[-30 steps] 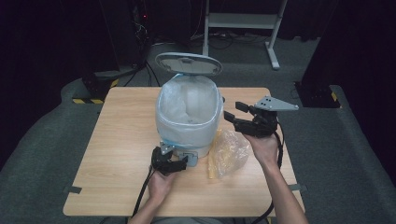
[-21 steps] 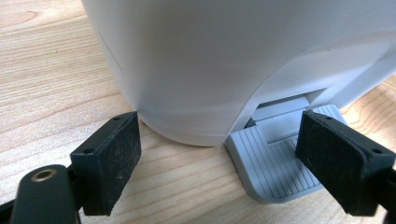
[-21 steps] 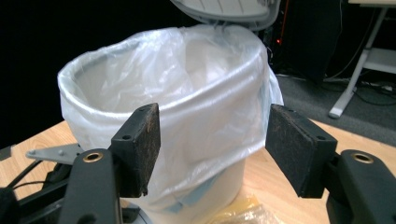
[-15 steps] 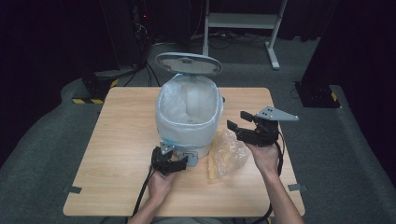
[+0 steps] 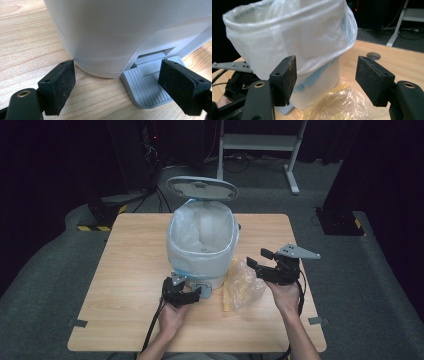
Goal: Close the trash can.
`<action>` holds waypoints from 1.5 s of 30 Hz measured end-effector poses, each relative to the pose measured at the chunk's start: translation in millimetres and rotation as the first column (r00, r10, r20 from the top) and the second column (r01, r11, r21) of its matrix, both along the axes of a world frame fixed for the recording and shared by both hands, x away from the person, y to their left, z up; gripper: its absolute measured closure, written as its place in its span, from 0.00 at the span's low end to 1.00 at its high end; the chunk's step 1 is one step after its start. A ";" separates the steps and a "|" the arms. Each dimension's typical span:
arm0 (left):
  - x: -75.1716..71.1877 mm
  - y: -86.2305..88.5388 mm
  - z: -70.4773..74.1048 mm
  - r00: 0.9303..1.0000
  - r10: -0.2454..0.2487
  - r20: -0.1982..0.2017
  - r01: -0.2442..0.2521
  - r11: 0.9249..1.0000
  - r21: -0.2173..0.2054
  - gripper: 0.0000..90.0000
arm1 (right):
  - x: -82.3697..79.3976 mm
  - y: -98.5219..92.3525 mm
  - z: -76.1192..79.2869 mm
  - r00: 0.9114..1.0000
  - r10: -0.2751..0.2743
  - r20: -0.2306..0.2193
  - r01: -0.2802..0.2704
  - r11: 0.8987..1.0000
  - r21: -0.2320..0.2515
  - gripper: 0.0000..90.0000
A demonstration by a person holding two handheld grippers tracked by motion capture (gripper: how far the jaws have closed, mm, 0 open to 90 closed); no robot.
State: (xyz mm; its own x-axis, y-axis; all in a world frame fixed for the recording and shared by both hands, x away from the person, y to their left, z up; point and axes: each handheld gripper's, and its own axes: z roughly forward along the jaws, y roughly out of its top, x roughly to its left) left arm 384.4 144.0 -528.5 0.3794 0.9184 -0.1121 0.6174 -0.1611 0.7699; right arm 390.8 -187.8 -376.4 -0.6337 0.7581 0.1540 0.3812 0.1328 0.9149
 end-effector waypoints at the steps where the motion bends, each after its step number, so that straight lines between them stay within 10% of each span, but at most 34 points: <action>1: 0.0 0.0 0.0 1.000 -0.001 -0.001 0.001 1.000 -0.001 0.16 | -0.5 -0.8 -3.2 1.000 -0.003 -0.008 0.003 1.000 0.001 0.37; 17: 0.1 -0.1 -0.2 1.000 0.000 -0.002 0.000 1.000 -0.005 0.16 | -7.3 -2.0 -43.4 0.996 -0.058 -0.069 0.051 0.993 -0.104 0.36; 45: 0.3 -0.3 -0.2 1.000 -0.003 -0.002 0.003 1.000 -0.006 0.16 | -2.3 29.2 -102.0 0.978 -0.037 -0.204 0.006 0.989 -0.149 0.36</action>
